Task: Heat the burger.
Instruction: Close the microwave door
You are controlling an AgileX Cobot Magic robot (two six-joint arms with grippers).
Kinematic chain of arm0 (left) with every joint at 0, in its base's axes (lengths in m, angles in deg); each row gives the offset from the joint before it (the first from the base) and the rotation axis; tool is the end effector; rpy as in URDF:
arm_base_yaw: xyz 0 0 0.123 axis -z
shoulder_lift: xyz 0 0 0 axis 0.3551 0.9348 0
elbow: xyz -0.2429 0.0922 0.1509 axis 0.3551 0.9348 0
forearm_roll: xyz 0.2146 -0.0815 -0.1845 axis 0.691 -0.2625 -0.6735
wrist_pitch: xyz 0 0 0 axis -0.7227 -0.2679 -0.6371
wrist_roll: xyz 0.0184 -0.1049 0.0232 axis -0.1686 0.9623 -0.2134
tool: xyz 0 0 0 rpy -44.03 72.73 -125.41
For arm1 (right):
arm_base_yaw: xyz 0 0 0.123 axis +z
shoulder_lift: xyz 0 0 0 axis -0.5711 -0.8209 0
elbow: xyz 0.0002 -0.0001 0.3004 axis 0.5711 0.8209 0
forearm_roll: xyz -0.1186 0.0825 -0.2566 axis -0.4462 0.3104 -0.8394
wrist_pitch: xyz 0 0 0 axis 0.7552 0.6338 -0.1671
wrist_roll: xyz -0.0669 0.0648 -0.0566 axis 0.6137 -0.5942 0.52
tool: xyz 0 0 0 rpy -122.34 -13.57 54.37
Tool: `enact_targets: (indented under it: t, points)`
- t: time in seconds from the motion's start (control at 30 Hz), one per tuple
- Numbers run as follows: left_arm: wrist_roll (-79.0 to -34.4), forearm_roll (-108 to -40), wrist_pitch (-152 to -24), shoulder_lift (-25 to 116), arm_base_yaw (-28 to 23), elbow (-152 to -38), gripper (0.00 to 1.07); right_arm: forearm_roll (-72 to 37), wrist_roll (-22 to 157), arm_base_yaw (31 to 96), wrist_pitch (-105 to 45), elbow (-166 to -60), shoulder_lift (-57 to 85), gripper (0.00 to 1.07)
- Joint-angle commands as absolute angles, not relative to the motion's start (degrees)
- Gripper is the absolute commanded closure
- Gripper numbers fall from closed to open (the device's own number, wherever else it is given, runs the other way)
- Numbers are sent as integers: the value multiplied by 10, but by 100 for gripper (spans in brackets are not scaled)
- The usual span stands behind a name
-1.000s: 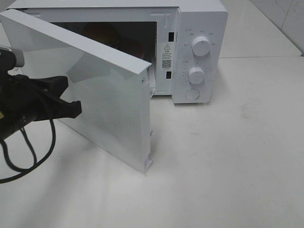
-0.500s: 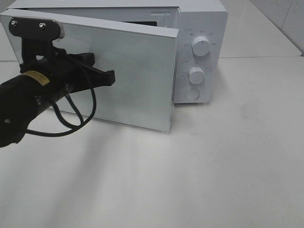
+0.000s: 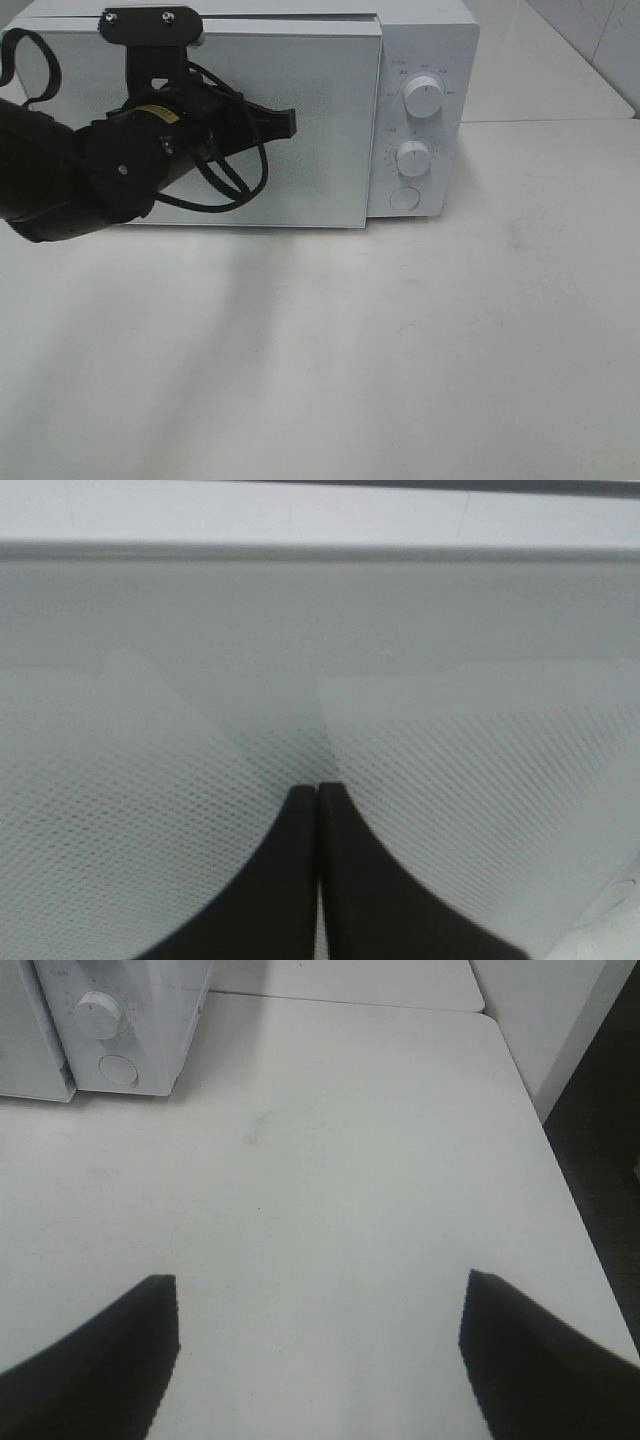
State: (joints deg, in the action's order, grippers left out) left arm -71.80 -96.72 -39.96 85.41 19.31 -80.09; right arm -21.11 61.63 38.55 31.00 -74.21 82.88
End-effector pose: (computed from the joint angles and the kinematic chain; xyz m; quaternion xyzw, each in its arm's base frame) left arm 0.3607 -0.2521 0.1599 0.0821 0.7917 -0.1259 0.5921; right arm 0.0351 -0.0028 0.2974 -0.0184 0.8351 -0.0046 0.5497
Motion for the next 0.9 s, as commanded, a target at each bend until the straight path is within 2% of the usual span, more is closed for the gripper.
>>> enact_targets:
  t: [0.03, 0.23, 0.3, 0.5, 0.73, 0.77, 0.8, 0.83, 0.87, 0.9]
  points:
    - [-727, -986, -372, 864, 185, -827, 107, -215, 617, 382, 303, -740, 847, 32]
    - [-774, -1041, -385, 890, 185, -878, 107, -215, 617, 382, 303, -740, 847, 32]
    - [-789, -1032, -393, 891, 185, -883, 107, -215, 617, 382, 303, -740, 847, 32]
    - [-789, -1031, -436, 878, 196, -878, 107, -215, 617, 382, 303, -740, 847, 32]
    - [-802, -1033, -547, 837, 233, -841, 107, -215, 617, 382, 303, -740, 847, 32]
    - [-803, -1037, -613, 828, 233, -835, 98, -215, 617, 382, 303, -740, 847, 32]
    - [-803, -1037, -613, 828, 233, -835, 98, -215, 617, 382, 303, -740, 847, 32]
    - [-803, -1037, -654, 824, 232, -835, 89, -215, 617, 382, 303, -740, 847, 32]
    - [-803, -1037, -723, 818, 227, -835, 66, -215, 617, 382, 303, -740, 847, 32]
    - [-803, -1037, -723, 818, 227, -835, 66, -215, 617, 382, 303, -740, 847, 32]
